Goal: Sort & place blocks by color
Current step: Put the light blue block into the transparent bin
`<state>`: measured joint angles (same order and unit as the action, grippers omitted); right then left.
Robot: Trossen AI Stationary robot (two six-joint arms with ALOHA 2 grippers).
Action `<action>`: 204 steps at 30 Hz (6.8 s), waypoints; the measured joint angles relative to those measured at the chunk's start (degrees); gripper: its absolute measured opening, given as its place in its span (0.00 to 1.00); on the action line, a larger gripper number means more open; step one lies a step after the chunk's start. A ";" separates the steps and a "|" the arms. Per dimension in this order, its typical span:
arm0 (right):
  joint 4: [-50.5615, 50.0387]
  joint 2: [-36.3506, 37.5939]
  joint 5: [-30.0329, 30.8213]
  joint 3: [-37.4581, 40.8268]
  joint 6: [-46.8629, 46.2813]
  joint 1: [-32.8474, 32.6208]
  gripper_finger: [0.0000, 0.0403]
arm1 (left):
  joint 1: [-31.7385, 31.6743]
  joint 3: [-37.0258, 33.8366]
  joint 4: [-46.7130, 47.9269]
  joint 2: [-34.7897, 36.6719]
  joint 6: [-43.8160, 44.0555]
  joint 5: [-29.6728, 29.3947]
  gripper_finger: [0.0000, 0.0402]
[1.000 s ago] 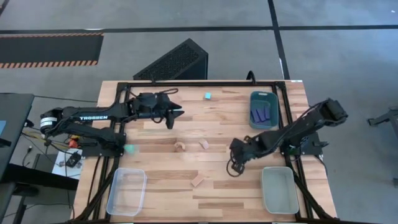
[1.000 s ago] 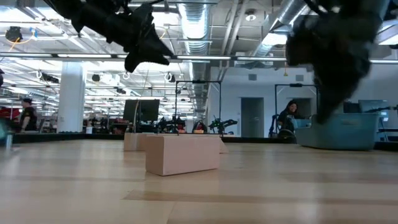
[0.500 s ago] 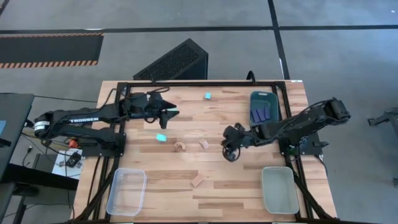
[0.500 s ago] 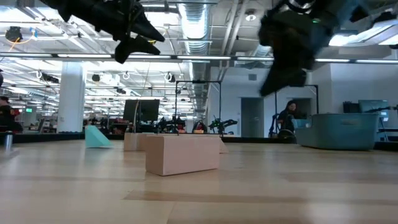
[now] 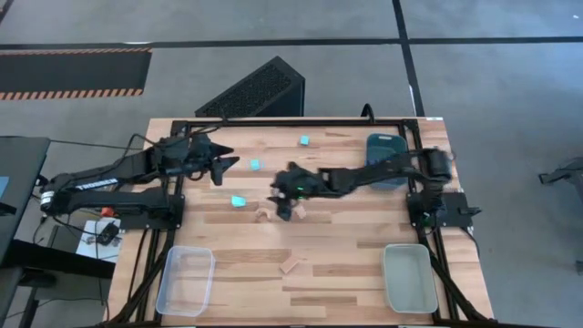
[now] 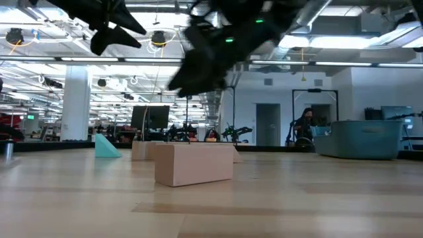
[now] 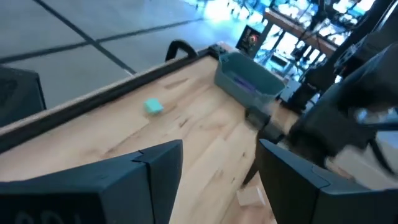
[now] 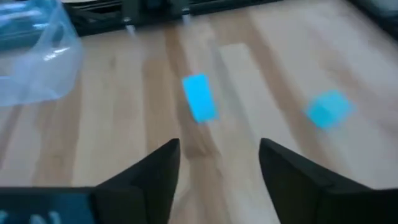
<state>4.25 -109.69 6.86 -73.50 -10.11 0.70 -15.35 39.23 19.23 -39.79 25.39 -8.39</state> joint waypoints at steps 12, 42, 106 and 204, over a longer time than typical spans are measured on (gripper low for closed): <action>-15.29 -25.02 -12.94 -34.81 7.06 3.53 0.67 | 0.00 0.03 14.50 4.57 2.88 -2.10 0.47; -30.18 -38.09 -19.19 -54.66 1.13 4.96 0.27 | -2.04 -0.01 26.35 4.57 -2.42 -7.17 0.47; -12.75 30.10 -17.24 7.92 -2.98 6.20 0.28 | 3.27 -0.01 -51.35 -31.98 21.60 12.73 0.55; -20.01 12.13 -6.19 5.51 -20.31 16.36 0.52 | 34.28 7.62 40.66 -11.84 37.65 -1.67 0.27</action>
<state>-15.76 -97.56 0.66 -67.99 -30.42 17.06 18.93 46.85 59.89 -51.63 63.03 -10.05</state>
